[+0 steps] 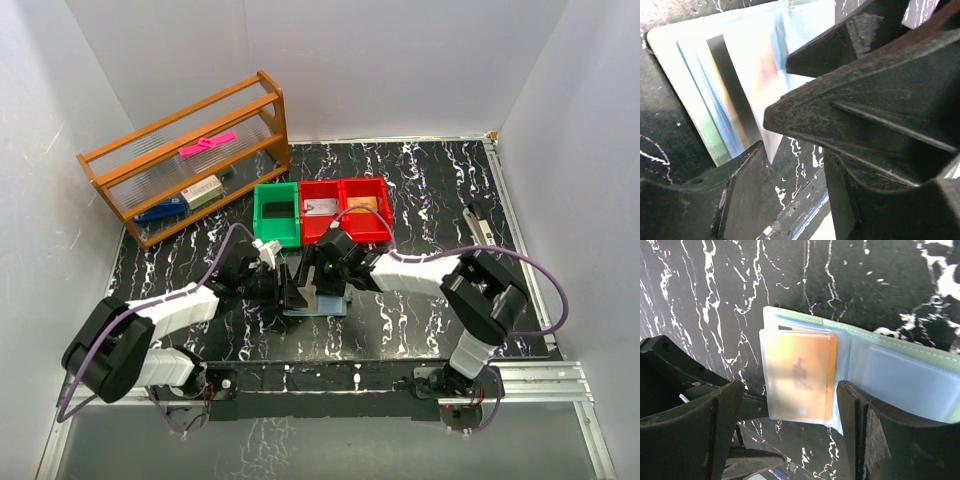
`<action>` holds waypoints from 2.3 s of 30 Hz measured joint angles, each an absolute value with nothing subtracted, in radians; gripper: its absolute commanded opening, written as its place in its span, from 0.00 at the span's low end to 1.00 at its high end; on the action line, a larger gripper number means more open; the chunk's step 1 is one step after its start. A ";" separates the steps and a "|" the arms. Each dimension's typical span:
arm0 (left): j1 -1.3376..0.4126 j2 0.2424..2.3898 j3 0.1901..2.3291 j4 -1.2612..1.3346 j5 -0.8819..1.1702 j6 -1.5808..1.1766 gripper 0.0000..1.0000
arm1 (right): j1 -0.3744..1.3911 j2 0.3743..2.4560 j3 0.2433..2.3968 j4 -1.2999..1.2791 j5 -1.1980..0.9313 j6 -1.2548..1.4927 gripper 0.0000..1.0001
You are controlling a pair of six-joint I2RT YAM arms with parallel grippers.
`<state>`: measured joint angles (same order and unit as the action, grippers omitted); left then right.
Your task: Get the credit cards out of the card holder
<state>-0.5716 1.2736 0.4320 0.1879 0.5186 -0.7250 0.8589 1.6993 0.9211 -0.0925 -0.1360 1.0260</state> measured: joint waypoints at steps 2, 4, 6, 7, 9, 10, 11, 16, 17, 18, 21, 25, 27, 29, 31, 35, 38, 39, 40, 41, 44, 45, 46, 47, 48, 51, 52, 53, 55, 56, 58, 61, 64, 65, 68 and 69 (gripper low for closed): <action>-0.572 1.295 0.440 0.203 0.533 -0.725 0.50 | 0.859 1.674 0.921 -0.133 -0.104 1.022 0.77; -0.574 1.313 0.447 0.225 0.547 -0.726 0.50 | 0.859 1.647 0.921 -0.164 -0.078 1.019 0.77; -0.577 1.334 0.455 0.247 0.562 -0.730 0.51 | 0.856 1.618 0.920 -0.179 -0.057 1.020 0.77; -0.579 1.350 0.462 0.262 0.569 -0.734 0.51 | 0.854 1.605 0.918 -0.184 -0.047 1.020 0.77; -0.583 1.377 0.473 0.286 0.578 -0.743 0.51 | 0.850 1.581 0.917 -0.201 -0.024 1.023 0.78; -0.587 1.390 0.480 0.296 0.582 -0.748 0.51 | 0.847 1.567 0.912 -0.210 -0.011 1.023 0.78; -0.592 1.402 0.487 0.308 0.585 -0.752 0.52 | 0.846 1.552 0.906 -0.219 0.004 1.024 0.78; -0.627 1.469 0.560 0.340 0.592 -0.763 0.55 | 0.806 1.466 0.867 -0.282 0.046 1.024 0.75; -0.638 1.486 0.581 0.348 0.593 -0.764 0.56 | 0.791 1.448 0.854 -0.289 0.047 1.024 0.74; -0.649 1.505 0.601 0.359 0.594 -0.764 0.56 | 0.775 1.430 0.838 -0.292 0.047 1.024 0.72; -0.685 1.559 0.651 0.368 0.595 -0.764 0.56 | 0.733 1.370 0.775 -0.296 0.043 1.024 0.64; -0.719 1.563 0.653 0.351 0.572 -0.767 0.56 | 0.706 1.293 0.703 -0.292 0.021 1.028 0.49; -0.724 1.520 0.646 0.307 0.533 -0.764 0.55 | 0.706 1.274 0.682 -0.267 -0.005 1.029 0.46; -0.723 1.443 0.637 0.243 0.470 -0.755 0.55 | 0.706 1.272 0.667 -0.235 -0.045 1.027 0.34; -0.723 1.364 0.636 0.207 0.427 -0.750 0.55 | 0.706 1.285 0.664 -0.203 -0.087 1.022 0.30; -0.722 1.224 0.635 0.128 0.305 -0.743 0.55 | 0.706 1.346 0.664 -0.134 -0.160 1.015 0.29; -0.722 1.221 0.635 0.081 0.243 -0.752 0.55 | 0.708 1.400 0.678 -0.124 -0.200 0.994 0.29; -0.722 1.232 0.634 0.069 0.232 -0.760 0.55 | 0.709 1.417 0.688 -0.124 -0.210 0.986 0.29; -0.721 1.242 0.632 0.066 0.224 -0.766 0.55 | 0.712 1.431 0.698 -0.124 -0.215 0.977 0.29; -0.721 1.254 0.627 0.066 0.222 -0.775 0.55 | 0.712 1.443 0.706 -0.123 -0.217 0.971 0.28; -0.721 1.303 0.622 0.070 0.226 -0.801 0.55 | 0.714 1.465 0.712 -0.122 -0.215 0.960 0.27; -0.721 1.320 0.622 0.076 0.230 -0.807 0.55 | 0.714 1.477 0.711 -0.123 -0.212 0.958 0.27; -0.721 1.336 0.622 0.082 0.236 -0.813 0.55 | 0.714 1.488 0.711 -0.125 -0.207 0.957 0.27; -0.721 1.352 0.622 0.089 0.243 -0.817 0.55 | 0.714 1.505 0.710 -0.130 -0.202 0.955 0.26; -0.721 1.365 0.622 0.097 0.248 -0.820 0.55 | 0.714 1.522 0.706 -0.131 -0.197 0.954 0.25; -0.721 1.421 0.633 0.116 0.274 -0.824 0.53 | 0.713 1.538 0.697 -0.121 -0.201 0.967 0.24; -0.721 1.442 0.638 0.126 0.283 -0.826 0.52 | 0.713 1.538 0.696 -0.120 -0.197 0.971 0.24; -0.721 1.462 0.642 0.133 0.292 -0.829 0.52 | 0.713 1.537 0.696 -0.121 -0.194 0.974 0.24; -0.721 1.496 0.645 0.146 0.305 -0.836 0.50 | 0.714 1.533 0.693 -0.121 -0.185 0.978 0.24; -0.721 1.510 0.645 0.150 0.308 -0.841 0.50 | 0.714 1.530 0.690 -0.120 -0.181 0.980 0.24; -0.721 1.524 0.646 0.156 0.314 -0.850 0.50 | 0.714 1.527 0.685 -0.121 -0.175 0.984 0.24; -0.721 1.524 0.646 0.161 0.313 -0.857 0.49 | 0.714 1.526 0.680 -0.114 -0.173 0.991 0.24; -0.721 1.538 0.648 0.173 0.319 -0.860 0.44 | 0.714 1.523 0.670 -0.099 -0.175 0.997 0.24; -0.721 1.547 0.651 0.180 0.324 -0.862 0.44 | 0.714 1.522 0.668 -0.095 -0.176 0.998 0.24; -0.721 1.577 0.655 0.204 0.338 -0.877 0.40 | 0.713 1.520 0.660 -0.081 -0.179 1.002 0.24; -0.721 1.581 0.655 0.212 0.342 -0.884 0.39 | 0.713 1.520 0.658 -0.078 -0.180 1.003 0.24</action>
<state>-0.7212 1.5806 0.6548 0.2119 0.3416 -0.8837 0.7132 1.5196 0.6579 -0.0776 -0.1802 1.0027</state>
